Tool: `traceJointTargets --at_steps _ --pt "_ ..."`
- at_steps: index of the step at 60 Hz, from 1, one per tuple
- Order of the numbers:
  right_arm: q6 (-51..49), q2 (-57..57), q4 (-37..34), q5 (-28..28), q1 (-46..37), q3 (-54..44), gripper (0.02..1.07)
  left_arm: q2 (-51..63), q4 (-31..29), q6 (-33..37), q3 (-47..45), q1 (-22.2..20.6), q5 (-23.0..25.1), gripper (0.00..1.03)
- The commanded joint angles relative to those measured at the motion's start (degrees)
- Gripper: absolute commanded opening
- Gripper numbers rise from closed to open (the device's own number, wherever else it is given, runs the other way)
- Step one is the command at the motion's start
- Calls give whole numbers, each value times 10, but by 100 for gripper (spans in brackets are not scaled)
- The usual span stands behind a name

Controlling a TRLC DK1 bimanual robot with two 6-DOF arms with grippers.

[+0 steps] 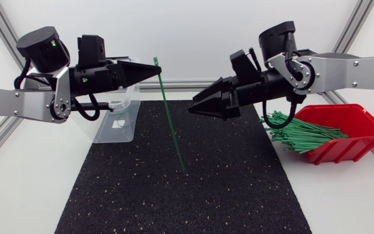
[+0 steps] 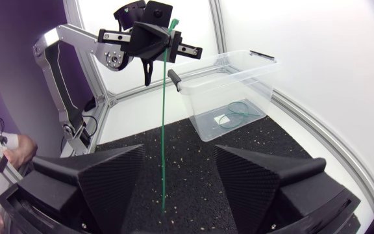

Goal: Take a green cable tie from the red box, thread the tail through the head to close it, then place it in the transparent bin on the left.

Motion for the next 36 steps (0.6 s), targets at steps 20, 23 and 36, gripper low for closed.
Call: traceJointTargets --at_steps 20,23,36 --pt "-152 -75 -102 137 -32 -65 103 -64 -62 4 9 1 0 3" --pt "-151 -77 -103 162 -38 -68 103 -72 -87 19 10 1 -5 3" --pt "-154 -120 -119 213 -41 -101 103 -118 -293 168 18 -30 -62 3"
